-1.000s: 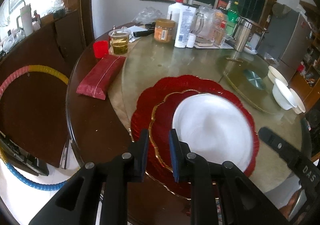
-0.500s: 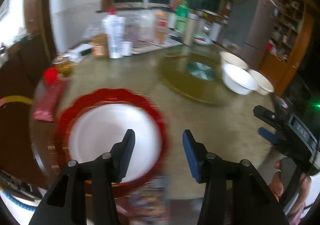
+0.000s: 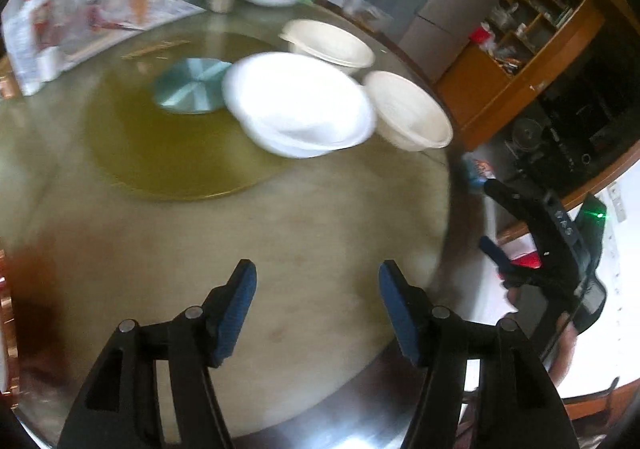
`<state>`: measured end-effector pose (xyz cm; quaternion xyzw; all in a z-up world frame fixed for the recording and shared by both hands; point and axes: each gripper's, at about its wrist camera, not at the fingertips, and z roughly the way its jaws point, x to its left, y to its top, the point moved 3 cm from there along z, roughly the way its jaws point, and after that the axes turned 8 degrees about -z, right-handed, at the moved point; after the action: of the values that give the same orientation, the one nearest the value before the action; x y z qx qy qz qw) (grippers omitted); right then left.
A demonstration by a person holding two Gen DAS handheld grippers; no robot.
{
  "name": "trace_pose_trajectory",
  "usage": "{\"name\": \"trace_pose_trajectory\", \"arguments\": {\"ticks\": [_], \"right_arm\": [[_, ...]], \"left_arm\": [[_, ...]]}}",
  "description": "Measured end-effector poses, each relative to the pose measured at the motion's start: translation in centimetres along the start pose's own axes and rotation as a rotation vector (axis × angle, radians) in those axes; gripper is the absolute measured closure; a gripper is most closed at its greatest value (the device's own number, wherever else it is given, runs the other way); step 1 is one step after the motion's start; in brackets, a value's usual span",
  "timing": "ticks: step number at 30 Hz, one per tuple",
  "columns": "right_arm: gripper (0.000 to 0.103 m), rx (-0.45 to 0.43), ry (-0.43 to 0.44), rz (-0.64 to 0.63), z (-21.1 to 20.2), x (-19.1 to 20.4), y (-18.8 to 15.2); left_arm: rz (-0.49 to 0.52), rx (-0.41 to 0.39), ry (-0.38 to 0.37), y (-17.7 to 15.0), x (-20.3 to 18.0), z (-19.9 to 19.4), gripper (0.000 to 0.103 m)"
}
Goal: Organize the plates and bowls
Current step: 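Move the left gripper toward the white bowls, then close the left gripper on the rim of the white tab-handled bowl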
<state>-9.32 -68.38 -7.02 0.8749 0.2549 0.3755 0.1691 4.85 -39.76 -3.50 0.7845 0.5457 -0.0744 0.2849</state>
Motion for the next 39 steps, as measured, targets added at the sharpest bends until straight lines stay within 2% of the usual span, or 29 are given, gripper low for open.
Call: {"name": "trace_pose_trajectory", "arguments": {"ticks": [4, 9, 14, 21, 25, 28, 30, 32, 35, 39], "right_arm": [[0.005, -0.018, 0.014, 0.033, 1.4, -1.7, 3.7], [0.005, -0.064, 0.043, 0.032, 3.5, -1.4, 6.2], [0.005, -0.051, 0.112, 0.058, 6.1, -0.8, 7.4], [0.005, 0.005, 0.114, 0.045, 9.3, -0.2, 7.6], [0.008, 0.013, 0.117, 0.041, 9.8, -0.7, 7.6], [0.008, 0.017, 0.114, 0.021, 10.1, -0.2, 7.6], [0.012, 0.016, 0.121, 0.028, 10.4, -0.3, 7.7], [0.024, 0.016, 0.121, 0.038, 10.6, -0.6, 7.8], [0.034, 0.028, 0.125, 0.032, 11.1, -0.6, 7.8], [0.040, 0.027, 0.124, 0.032, 11.3, -0.6, 7.7]], "left_arm": [[-0.047, 0.049, -0.032, 2.0, -4.8, 3.8, 0.039], [-0.111, 0.051, 0.000, 4.3, -8.0, 7.2, 0.039], [-0.197, 0.048, 0.015, 6.1, -8.5, 9.2, 0.039], [-0.292, 0.020, -0.002, 7.9, -8.6, 11.0, 0.039], [-0.334, 0.068, -0.010, 8.2, -8.8, 12.8, 0.039], [-0.348, 0.069, 0.001, 8.3, -8.9, 13.4, 0.039], [-0.362, 0.072, 0.002, 8.2, -8.9, 13.7, 0.039], [-0.377, 0.074, 0.002, 8.3, -8.9, 13.9, 0.039], [-0.397, 0.098, 0.012, 8.3, -8.6, 14.9, 0.040], [-0.385, 0.098, 0.024, 8.4, -8.5, 15.0, 0.040]]}}
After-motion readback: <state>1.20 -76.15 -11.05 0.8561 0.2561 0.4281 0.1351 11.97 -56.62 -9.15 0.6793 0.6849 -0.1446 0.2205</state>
